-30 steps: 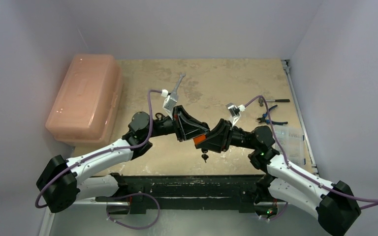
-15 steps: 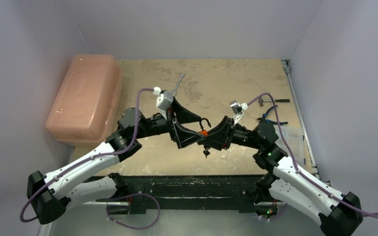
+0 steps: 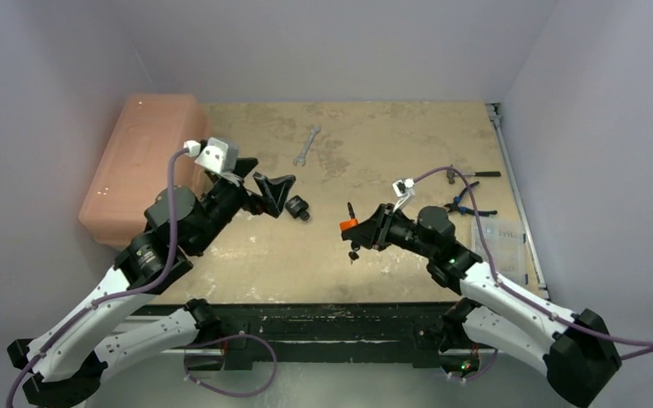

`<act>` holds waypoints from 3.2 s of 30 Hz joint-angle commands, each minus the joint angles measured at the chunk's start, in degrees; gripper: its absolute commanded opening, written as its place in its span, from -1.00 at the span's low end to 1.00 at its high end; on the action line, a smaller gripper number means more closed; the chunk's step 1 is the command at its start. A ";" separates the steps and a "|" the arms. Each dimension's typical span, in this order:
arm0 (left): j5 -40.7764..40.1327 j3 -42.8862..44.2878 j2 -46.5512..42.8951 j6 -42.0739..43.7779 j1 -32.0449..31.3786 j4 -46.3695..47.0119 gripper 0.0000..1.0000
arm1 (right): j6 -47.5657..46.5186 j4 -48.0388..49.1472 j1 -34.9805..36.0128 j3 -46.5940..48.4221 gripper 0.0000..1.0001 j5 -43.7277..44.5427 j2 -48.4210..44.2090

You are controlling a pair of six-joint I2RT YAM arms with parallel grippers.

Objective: Unlock with the key

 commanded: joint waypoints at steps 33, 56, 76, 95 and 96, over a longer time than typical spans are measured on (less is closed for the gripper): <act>-16.67 -12.70 11.15 8.39 3.83 -2.62 0.86 | 24.17 44.66 -10.14 19.18 -0.58 -14.10 69.81; -14.93 -12.69 11.75 8.23 6.08 -2.74 0.81 | 14.06 26.71 -11.63 16.92 0.98 -8.21 59.33; -15.79 -12.48 12.05 8.40 6.12 -3.41 0.80 | -15.31 -22.40 -6.23 20.20 0.98 30.73 25.26; -21.37 -13.62 4.95 9.44 6.17 -3.54 0.79 | -22.14 -28.34 -4.39 17.91 0.98 34.87 -16.45; -21.72 -13.61 4.47 9.60 6.16 -3.50 0.79 | -21.90 -29.33 -4.37 18.04 0.98 33.87 -18.19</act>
